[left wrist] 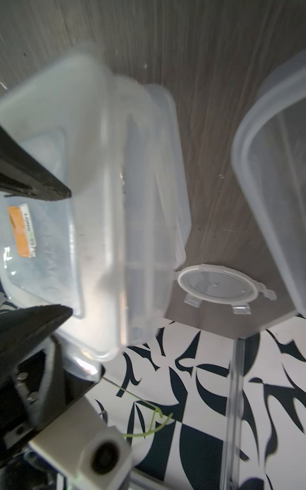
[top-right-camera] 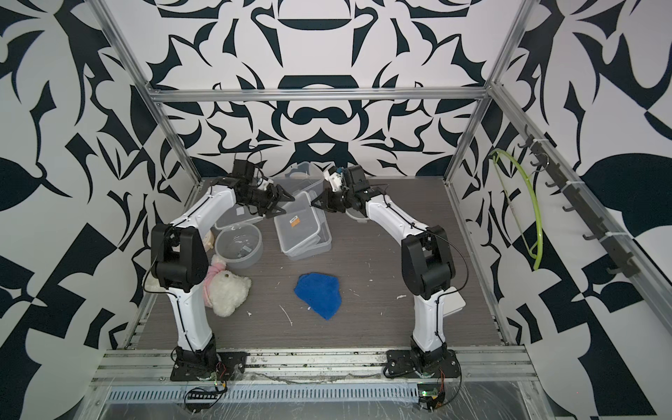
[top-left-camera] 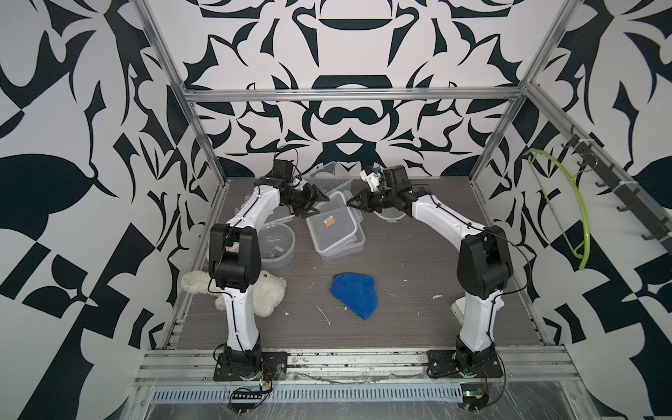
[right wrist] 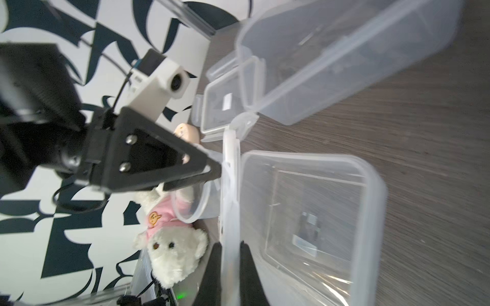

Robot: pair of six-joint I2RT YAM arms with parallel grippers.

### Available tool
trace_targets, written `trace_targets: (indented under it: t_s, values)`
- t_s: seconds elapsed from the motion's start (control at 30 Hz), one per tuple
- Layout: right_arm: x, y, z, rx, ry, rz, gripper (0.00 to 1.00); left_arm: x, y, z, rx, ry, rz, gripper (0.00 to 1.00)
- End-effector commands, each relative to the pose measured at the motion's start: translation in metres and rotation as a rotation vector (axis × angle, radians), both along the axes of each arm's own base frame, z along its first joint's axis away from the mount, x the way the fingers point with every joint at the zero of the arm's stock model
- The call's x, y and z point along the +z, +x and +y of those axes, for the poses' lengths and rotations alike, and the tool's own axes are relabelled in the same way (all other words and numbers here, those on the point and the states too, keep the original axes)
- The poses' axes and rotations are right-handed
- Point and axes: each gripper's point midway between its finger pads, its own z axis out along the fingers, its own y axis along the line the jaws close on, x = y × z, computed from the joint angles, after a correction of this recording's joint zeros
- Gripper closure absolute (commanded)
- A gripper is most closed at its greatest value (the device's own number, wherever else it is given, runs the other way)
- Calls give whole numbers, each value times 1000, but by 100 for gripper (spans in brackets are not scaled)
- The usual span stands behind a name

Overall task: Wipe the insides of the lunch boxes
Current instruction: Open the lid of the lunch box, then place the lid at the center of the board.

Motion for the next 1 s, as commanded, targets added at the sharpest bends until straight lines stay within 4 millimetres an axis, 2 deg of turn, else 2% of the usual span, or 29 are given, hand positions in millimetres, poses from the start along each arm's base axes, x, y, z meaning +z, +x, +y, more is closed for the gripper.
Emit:
trace_targets:
  t_s: [0.0, 0.1, 0.2, 0.3, 0.4, 0.5, 0.57, 0.63, 0.7, 0.77, 0.97]
  values:
    - [28, -31, 17, 133, 11, -18, 100, 38, 2, 10, 40, 1, -58, 33]
    - [41, -36, 22, 157, 40, -16, 100, 55, 2, 12, 43, -18, -87, 33]
    - [75, -52, 36, 240, 140, -16, 100, 79, 4, 22, 64, -33, -140, 33]
    - [119, -76, 56, 366, 294, 11, 100, 98, 12, 37, 104, -66, -181, 33]
    - [155, -102, 64, 454, 357, -5, 100, 105, 20, 50, 134, -69, -194, 33]
    - [185, -120, 50, 457, 355, -71, 100, 99, 26, 55, 150, -62, -188, 34]
    - [188, -120, 29, 377, 255, -135, 100, 90, 30, 55, 151, -60, -172, 35]
    - [177, -108, 0, 225, 59, -223, 100, 79, 31, 54, 147, -59, -149, 37]
    - [153, -85, -42, 20, -207, -292, 100, 68, 31, 53, 142, -55, -129, 41]
    - [126, -63, -95, -186, -483, -328, 100, 60, 29, 51, 130, -48, -116, 44]
    - [65, -40, -224, -605, -981, -315, 100, 41, 22, 42, 81, 61, -139, 45]
